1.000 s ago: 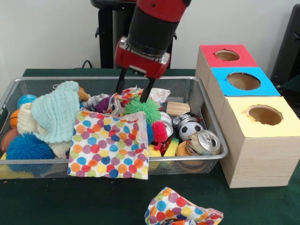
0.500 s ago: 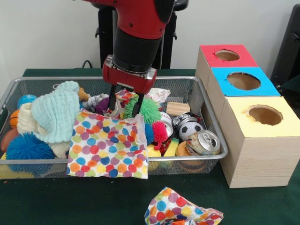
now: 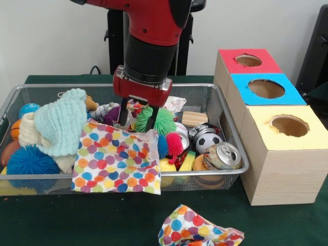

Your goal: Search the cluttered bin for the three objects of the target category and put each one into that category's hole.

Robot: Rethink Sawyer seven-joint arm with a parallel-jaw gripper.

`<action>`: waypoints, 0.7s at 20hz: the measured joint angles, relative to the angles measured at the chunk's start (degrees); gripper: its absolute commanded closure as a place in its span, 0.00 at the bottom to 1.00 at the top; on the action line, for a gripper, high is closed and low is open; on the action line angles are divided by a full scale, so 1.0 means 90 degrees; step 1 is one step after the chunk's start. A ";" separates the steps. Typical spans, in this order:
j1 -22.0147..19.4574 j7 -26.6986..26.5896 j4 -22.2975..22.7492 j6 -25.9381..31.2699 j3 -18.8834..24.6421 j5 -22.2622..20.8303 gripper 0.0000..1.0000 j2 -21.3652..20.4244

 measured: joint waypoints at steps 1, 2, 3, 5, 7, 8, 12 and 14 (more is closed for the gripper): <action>0.0000 0.0000 0.0000 0.0000 0.0000 -0.0018 0.00 0.0000; 0.0000 0.0000 0.0000 0.0000 0.0000 -0.0028 0.00 -0.0001; 0.0000 0.0000 0.0001 -0.0001 0.0000 -0.0038 0.00 -0.0002; 0.0000 0.0000 0.0000 -0.0018 0.0000 -0.0048 1.00 -0.0005; 0.0001 0.0000 0.0001 -0.0063 -0.0001 -0.0054 1.00 -0.0008; 0.0001 0.0000 0.0001 -0.0097 -0.0001 -0.0055 1.00 -0.0010; 0.0038 0.0000 0.0001 -0.0234 -0.0001 -0.0061 1.00 -0.0013; 0.0060 0.0000 0.0001 -0.0259 -0.0001 -0.0063 1.00 -0.0013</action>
